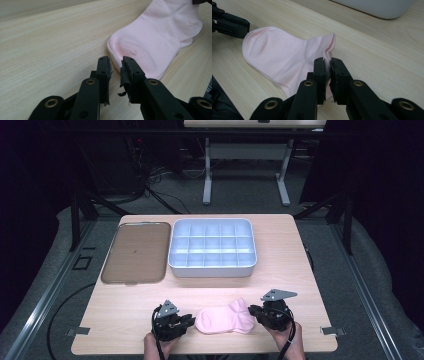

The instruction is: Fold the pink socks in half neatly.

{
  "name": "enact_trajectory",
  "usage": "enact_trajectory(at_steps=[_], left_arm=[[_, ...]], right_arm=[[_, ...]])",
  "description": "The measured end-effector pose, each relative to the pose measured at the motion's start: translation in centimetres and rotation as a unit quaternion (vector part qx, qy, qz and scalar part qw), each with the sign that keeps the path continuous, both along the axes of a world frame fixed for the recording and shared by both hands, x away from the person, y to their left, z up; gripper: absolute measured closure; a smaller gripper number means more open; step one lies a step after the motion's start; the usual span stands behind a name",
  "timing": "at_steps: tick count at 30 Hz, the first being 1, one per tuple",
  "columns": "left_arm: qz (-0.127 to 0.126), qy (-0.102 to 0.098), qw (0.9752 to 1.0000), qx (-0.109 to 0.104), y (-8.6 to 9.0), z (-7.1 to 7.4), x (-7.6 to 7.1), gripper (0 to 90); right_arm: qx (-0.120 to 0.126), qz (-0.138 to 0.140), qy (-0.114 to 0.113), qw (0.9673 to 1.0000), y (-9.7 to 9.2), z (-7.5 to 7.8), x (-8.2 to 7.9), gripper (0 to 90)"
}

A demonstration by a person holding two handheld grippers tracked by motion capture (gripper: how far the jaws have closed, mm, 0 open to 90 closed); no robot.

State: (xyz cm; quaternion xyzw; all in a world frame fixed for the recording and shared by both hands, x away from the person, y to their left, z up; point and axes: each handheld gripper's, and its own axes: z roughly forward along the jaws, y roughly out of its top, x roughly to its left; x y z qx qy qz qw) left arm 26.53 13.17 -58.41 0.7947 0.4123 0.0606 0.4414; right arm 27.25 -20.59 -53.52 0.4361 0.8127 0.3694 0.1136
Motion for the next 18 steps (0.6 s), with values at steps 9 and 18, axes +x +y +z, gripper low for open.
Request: enact_trajectory(at_steps=[9, 18], left_arm=[[0.000, 0.005, 1.0000, -0.003, -0.3, 0.1, 0.3, 69.9], [-0.009, 0.006, 0.9999, 0.008, -0.7, -0.5, 0.4, 86.7]], right_arm=[[-0.012, 0.015, -0.009, 0.9998, 0.9, 1.0, -0.4, 82.7], [-0.013, 0.040, -0.020, 0.9989, 2.5, 2.0, -0.7, 82.8]])
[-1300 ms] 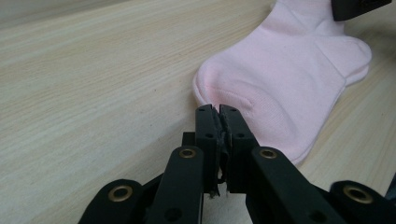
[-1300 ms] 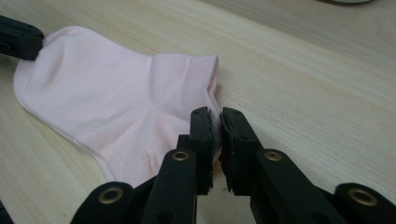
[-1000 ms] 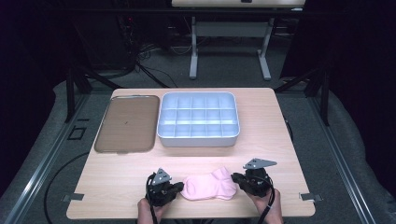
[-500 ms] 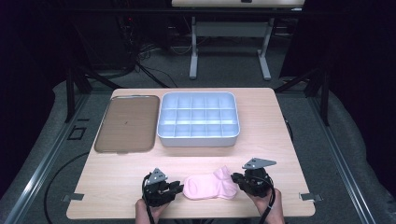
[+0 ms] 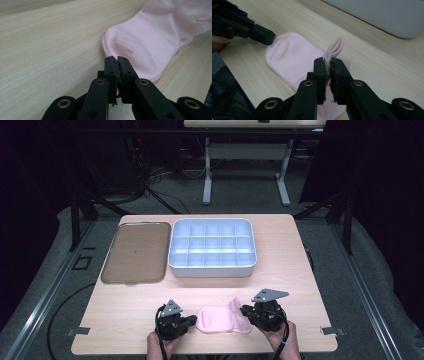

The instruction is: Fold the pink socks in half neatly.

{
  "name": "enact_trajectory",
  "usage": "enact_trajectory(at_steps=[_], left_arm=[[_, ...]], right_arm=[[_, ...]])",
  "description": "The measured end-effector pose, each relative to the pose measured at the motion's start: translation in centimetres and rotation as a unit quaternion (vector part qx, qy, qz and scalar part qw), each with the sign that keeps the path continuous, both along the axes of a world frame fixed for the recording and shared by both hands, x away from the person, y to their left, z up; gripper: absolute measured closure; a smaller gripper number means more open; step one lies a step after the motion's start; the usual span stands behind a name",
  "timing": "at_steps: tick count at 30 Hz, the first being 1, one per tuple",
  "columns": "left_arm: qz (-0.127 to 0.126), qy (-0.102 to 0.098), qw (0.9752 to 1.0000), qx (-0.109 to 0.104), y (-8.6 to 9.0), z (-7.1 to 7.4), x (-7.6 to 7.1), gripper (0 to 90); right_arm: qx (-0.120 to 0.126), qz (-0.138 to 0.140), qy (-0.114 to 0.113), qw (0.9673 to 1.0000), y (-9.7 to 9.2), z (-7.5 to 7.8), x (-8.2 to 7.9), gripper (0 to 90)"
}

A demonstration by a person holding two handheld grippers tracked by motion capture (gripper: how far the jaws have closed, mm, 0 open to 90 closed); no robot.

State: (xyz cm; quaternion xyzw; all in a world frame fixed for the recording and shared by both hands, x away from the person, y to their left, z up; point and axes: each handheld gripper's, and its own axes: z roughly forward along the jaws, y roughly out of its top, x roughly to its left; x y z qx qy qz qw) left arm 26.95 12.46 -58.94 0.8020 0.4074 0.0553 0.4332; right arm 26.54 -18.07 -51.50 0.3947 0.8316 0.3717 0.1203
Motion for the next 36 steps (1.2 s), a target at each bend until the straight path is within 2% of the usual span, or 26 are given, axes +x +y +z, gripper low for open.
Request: enact_trajectory(at_steps=[3, 5, 6, 7, 10, 11, 12, 15, 18, 21, 22, 23, 25, 27, 28, 30, 32, 36], left_arm=[[0.000, 0.004, 1.0000, -0.001, 0.1, -0.1, 0.1, 87.9], [0.001, 0.005, 1.0000, -0.004, 0.1, -0.1, 0.1, 87.9], [0.001, 0.007, 1.0000, -0.005, 0.1, -0.1, 0.2, 88.0], [0.001, 0.007, 0.9999, -0.007, 0.1, -0.2, 0.2, 88.0], [0.001, 0.009, 0.9999, -0.010, 0.2, -0.2, 0.3, 88.0], [0.002, 0.008, 0.9999, -0.010, 0.2, -0.2, 0.2, 88.0], [0.002, 0.008, 0.9999, -0.010, 0.2, -0.2, 0.2, 88.0], [0.002, 0.006, 0.9999, -0.009, 0.2, -0.2, 0.2, 88.0], [0.001, 0.006, 0.9999, -0.009, 0.2, -0.2, 0.2, 87.9], [0.002, 0.004, 1.0000, -0.008, 0.2, -0.2, 0.2, 87.7], [0.002, 0.004, 1.0000, -0.008, 0.2, -0.2, 0.2, 87.6], [0.002, 0.004, 1.0000, -0.008, 0.2, -0.2, 0.2, 87.5], [0.001, 0.003, 1.0000, -0.008, 0.2, -0.2, 0.1, 87.1], [0.002, 0.002, 1.0000, -0.008, 0.2, -0.2, 0.1, 87.1], [0.002, 0.003, 1.0000, -0.008, 0.2, -0.2, 0.1, 86.9], [0.002, 0.003, 1.0000, -0.008, 0.2, -0.2, 0.1, 86.9], [0.002, 0.002, 1.0000, -0.008, 0.1, -0.2, 0.1, 86.8], [0.006, -0.001, 1.0000, -0.006, 0.1, -0.2, 0.1, 86.8]], right_arm=[[-0.008, 0.026, -0.005, 0.9996, 1.6, 0.6, 0.1, 82.9], [-0.009, 0.031, -0.004, 0.9995, 2.1, 0.7, 0.1, 82.9], [-0.014, 0.046, -0.006, 0.9988, 3.3, 0.9, 0.3, 83.0], [-0.014, 0.046, -0.006, 0.9988, 3.3, 0.9, 0.3, 83.0], [-0.023, 0.070, -0.005, 0.9973, 5.2, 1.0, 0.6, 83.0], [-0.028, 0.085, -0.003, 0.9960, 6.4, 1.0, 0.9, 83.0], [-0.028, 0.085, -0.003, 0.9960, 6.4, 1.0, 0.9, 83.0], [-0.035, 0.105, 0.002, 0.9938, 8.2, 0.5, 1.4, 82.9], [-0.039, 0.127, 0.022, 0.9909, 10.5, -0.7, 2.1, 82.9], [-0.043, 0.135, 0.030, 0.9894, 11.2, -1.2, 2.5, 82.2], [-0.040, 0.135, 0.036, 0.9894, 11.5, -1.5, 2.7, 77.7], [-0.034, 0.132, 0.039, 0.9899, 11.6, -1.7, 2.8, 67.3], [-0.016, 0.128, 0.042, 0.9908, 11.3, -1.7, 2.9, 61.0], [-0.008, 0.115, 0.035, 0.9927, 10.7, -1.5, 2.7, 54.1], [0.000, 0.103, 0.024, 0.9944, 9.6, -1.0, 2.4, 53.4], [0.000, 0.096, 0.022, 0.9952, 9.1, -0.8, 2.3, 52.5], [0.012, 0.083, 0.021, 0.9962, 8.0, -0.8, 2.3, 51.8], [-0.018, 0.067, 0.027, 0.9973, 7.0, -1.4, 2.2, 51.1]])
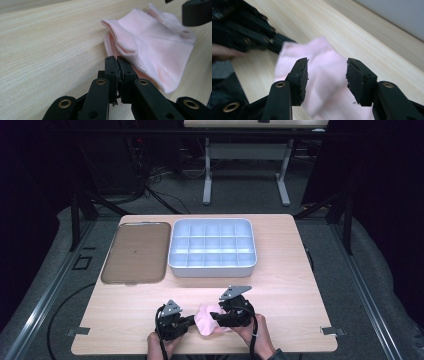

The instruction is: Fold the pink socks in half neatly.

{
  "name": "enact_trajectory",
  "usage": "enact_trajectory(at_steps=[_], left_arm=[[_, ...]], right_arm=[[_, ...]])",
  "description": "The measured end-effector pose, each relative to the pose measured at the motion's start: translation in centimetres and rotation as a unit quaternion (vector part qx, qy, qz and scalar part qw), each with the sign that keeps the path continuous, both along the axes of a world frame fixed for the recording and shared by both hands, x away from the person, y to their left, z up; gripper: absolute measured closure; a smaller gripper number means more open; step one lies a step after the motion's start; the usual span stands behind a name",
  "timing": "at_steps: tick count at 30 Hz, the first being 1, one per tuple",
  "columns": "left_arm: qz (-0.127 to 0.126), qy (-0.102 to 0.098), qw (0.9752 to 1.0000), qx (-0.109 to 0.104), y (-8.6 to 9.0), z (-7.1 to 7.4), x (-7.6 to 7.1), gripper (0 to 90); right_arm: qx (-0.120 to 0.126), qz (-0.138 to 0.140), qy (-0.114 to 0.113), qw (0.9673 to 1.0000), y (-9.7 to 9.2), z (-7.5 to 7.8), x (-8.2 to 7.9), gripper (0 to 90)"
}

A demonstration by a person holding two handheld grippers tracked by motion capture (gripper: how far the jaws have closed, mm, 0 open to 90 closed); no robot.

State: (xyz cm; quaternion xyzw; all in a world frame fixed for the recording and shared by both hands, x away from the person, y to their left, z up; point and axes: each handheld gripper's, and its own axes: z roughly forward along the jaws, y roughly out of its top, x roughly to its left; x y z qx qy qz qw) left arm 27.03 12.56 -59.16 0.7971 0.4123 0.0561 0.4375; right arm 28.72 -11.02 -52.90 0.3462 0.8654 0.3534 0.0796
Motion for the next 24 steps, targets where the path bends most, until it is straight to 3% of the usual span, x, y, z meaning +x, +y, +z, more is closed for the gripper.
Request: enact_trajectory(at_steps=[2, 3, 4, 5, 6, 7, 12, 18, 22, 24], left_arm=[[0.000, 0.000, 1.0000, 0.000, 0.0, 0.0, 0.0, 86.8], [0.000, 0.000, 1.0000, 0.001, 0.0, 0.0, 0.0, 86.8], [0.001, -0.001, 1.0000, 0.002, 0.0, 0.0, 0.0, 86.9], [0.002, -0.001, 1.0000, 0.002, 0.0, 0.0, 0.0, 86.9], [0.002, -0.002, 1.0000, 0.002, 0.0, 0.0, 0.0, 87.0], [0.001, -0.002, 1.0000, 0.001, 0.0, 0.0, 0.0, 87.0], [0.003, -0.001, 1.0000, 0.002, 0.0, 0.0, 0.0, 86.6], [-0.006, 0.014, 0.9998, -0.015, 0.4, 0.0, 0.2, 80.0], [0.001, 0.008, 0.9998, -0.020, 0.8, 0.4, 0.2, 76.6], [0.005, 0.002, 0.9999, -0.012, 1.0, 0.9, 0.2, 75.7]], right_arm=[[-0.035, -0.007, -0.001, 0.9994, -0.2, -1.1, -0.2, 50.1], [-0.035, -0.007, -0.001, 0.9994, -0.2, -1.1, -0.2, 50.1], [-0.061, -0.008, -0.003, 0.9981, -0.3, -1.9, -0.3, 47.3], [-0.061, -0.008, -0.003, 0.9981, -0.3, -1.9, -0.3, 47.3], [-0.083, -0.015, -0.016, 0.9963, -0.3, -2.4, -0.4, 46.4], [-0.090, -0.015, -0.017, 0.9957, -0.4, -2.6, -0.4, 46.3], [-0.099, -0.015, -0.014, 0.9949, -0.7, -3.4, -0.3, 45.6], [-0.073, -0.021, -0.012, 0.9970, -1.2, -3.4, -0.2, 41.4], [-0.064, -0.025, -0.019, 0.9975, -1.6, -3.0, -0.4, 39.6], [-0.057, -0.031, -0.021, 0.9976, -2.0, -2.8, -0.5, 39.4]])
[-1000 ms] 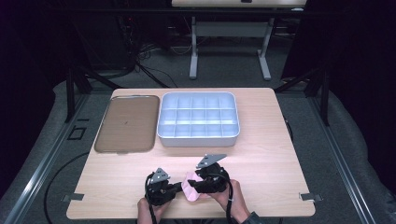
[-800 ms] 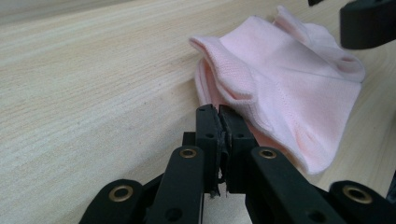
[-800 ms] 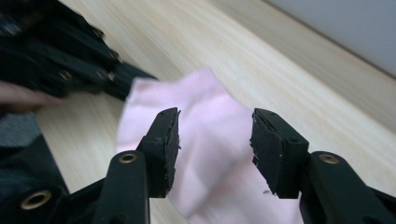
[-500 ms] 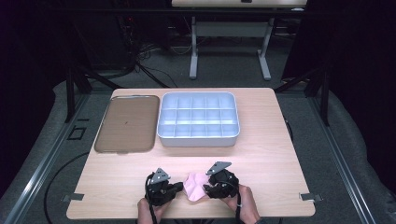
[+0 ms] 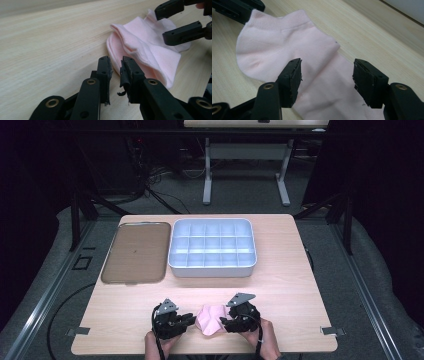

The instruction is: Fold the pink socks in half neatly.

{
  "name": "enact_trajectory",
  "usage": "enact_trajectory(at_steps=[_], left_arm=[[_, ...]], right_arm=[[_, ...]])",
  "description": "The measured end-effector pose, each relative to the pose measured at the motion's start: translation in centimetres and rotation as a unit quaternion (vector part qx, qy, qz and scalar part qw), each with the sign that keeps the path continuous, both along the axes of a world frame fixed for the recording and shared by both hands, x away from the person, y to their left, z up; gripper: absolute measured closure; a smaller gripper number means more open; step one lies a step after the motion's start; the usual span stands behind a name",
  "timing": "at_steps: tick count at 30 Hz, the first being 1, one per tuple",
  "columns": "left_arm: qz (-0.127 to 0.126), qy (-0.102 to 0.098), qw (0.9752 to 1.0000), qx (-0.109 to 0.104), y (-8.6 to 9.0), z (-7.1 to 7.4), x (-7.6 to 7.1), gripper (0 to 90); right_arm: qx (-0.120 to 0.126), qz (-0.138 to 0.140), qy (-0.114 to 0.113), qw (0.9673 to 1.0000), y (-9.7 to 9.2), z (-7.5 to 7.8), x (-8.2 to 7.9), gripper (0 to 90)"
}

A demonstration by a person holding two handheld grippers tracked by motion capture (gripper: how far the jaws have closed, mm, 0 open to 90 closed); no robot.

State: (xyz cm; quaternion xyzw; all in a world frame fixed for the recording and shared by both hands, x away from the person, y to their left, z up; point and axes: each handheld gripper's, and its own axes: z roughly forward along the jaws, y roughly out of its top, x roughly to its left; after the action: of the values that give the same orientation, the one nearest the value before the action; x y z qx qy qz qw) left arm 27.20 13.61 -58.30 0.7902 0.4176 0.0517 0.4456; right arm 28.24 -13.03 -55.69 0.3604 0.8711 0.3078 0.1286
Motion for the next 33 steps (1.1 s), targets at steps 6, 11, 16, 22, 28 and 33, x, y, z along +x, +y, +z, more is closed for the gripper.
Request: enact_trajectory(at_steps=[6, 11, 16, 22, 28, 33], left_arm=[[-0.011, 0.005, 0.9999, -0.002, -0.2, 0.3, 0.3, 74.6], [-0.013, 0.013, 0.9998, -0.004, -0.5, -0.3, 0.4, 73.1], [-0.014, 0.016, 0.9998, -0.006, -0.5, -0.7, 0.5, 73.1], [-0.013, 0.012, 0.9998, -0.006, -0.5, -0.8, 0.4, 75.9], [-0.014, 0.003, 0.9999, 0.004, -0.8, -0.8, 0.3, 81.3], [-0.015, 0.002, 0.9998, 0.008, -0.9, -0.8, 0.3, 84.9]], right_arm=[[0.032, -0.050, -0.012, 0.9982, -2.7, 0.8, -0.2, 41.6], [0.059, -0.100, 0.020, 0.9930, -6.3, 0.7, -0.1, 47.6], [0.030, -0.111, 0.039, 0.9926, -7.2, -0.6, -0.1, 54.5], [0.036, -0.119, 0.050, 0.9910, -7.4, -1.0, -0.2, 73.2], [0.041, -0.112, 0.057, 0.9912, -7.3, -1.1, -0.2, 85.8], [0.069, -0.114, 0.065, 0.9889, -7.6, -1.1, -0.3, 88.2]])
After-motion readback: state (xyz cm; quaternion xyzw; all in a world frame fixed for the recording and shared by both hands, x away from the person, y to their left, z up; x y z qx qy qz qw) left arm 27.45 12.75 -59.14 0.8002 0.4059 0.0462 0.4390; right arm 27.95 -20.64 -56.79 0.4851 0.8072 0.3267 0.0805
